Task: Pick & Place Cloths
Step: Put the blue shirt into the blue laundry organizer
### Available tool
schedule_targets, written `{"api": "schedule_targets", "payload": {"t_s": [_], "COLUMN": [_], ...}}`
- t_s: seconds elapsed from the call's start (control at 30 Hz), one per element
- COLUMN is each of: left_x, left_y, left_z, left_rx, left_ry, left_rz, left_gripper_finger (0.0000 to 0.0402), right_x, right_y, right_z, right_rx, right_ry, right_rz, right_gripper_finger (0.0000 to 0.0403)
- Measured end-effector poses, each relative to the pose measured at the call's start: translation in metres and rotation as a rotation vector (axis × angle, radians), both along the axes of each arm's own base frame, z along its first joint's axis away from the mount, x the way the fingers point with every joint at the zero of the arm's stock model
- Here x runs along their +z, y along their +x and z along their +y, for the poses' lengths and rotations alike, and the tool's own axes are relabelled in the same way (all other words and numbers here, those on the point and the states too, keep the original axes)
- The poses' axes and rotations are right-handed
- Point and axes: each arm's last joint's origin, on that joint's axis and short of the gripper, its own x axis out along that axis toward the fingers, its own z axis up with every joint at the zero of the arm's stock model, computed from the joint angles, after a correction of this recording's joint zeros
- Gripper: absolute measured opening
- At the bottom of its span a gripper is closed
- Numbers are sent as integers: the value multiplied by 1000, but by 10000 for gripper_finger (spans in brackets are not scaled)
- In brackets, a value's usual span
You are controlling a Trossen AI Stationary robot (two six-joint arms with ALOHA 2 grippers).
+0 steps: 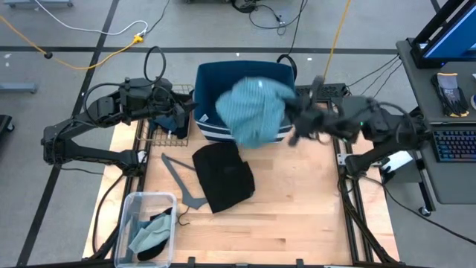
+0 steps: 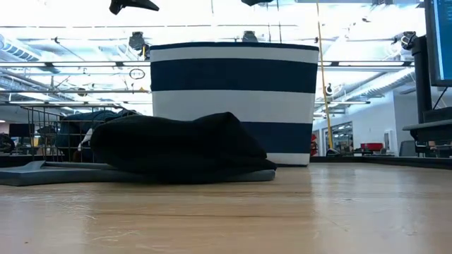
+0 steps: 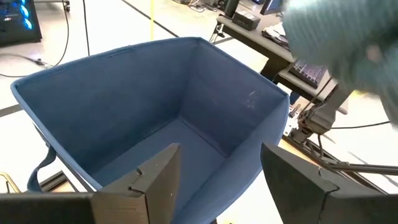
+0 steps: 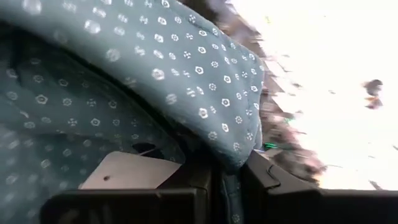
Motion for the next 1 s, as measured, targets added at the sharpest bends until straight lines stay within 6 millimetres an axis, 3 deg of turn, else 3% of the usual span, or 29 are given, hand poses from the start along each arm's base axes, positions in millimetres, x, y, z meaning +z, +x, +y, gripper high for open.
{"api": "schedule_targets", "payload": {"t_s": [0.23, 0.47, 0.73, 1.0], "left_x": [0, -1, -5, -34], "left_y": [0, 0, -1, -13], "left_z": [0, 0, -6, -20], "left_rx": [-10, -22, -88, -146], "left_ry": [24, 54, 158, 193], "left_rz": [13, 35, 112, 38], "left_gripper_finger": [227, 227, 227, 227], "right_x": [5, -18, -42, -65], "right_y": [25, 55, 75, 82], "right_z": [-38, -69, -98, -124], "right_rx": [-179, -278, -351, -376], "right_ry": [-106, -101, -24, 98], "right_rz": [-74, 22, 79, 149], "right_gripper_finger": [27, 27, 27, 27]}}
